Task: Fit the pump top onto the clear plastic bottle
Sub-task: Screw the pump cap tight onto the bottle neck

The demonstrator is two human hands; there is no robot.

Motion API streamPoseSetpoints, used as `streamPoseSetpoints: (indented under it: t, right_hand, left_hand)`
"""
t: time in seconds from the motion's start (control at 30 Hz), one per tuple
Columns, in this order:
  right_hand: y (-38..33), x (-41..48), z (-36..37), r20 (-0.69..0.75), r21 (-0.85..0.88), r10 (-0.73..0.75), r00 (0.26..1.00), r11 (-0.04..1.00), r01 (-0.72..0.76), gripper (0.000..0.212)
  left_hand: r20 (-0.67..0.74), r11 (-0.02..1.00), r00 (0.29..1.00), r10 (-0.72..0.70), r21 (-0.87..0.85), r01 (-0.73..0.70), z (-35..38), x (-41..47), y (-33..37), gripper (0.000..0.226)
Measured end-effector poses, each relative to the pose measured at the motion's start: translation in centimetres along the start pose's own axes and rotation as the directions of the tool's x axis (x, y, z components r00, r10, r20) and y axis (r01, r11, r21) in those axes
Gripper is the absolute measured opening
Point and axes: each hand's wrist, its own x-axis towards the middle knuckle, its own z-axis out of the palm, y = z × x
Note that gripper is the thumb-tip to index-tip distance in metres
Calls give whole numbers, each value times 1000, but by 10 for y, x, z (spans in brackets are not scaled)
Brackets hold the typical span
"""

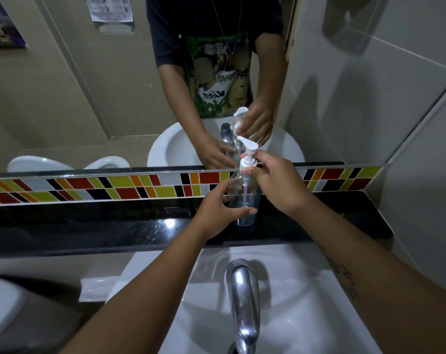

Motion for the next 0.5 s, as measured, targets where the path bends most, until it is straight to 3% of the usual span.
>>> streamPoseSetpoints:
  t: [0.1, 0.17, 0.4, 0.5]
  right_hand:
    - [1, -2, 12, -121, -99, -38, 992, 995, 26, 27]
    - [1, -4, 16, -154, -62, -23, 988, 998, 13, 29]
    - [-3, -5, 1, -22, 94, 24, 999, 995, -22, 33]
    - [-2, -6, 3, -38, 129, 41, 998, 991, -35, 30]
  left_hand:
    - [-11, 1000, 1000, 9, -12, -9, 2, 0, -1, 73]
    - [4, 1000, 1000, 9, -22, -8, 2, 0, -1, 73]
    - [60, 998, 997, 50, 27, -51, 2, -8, 7, 96]
    - [-91, 995, 993, 73, 74, -67, 2, -14, 9, 107]
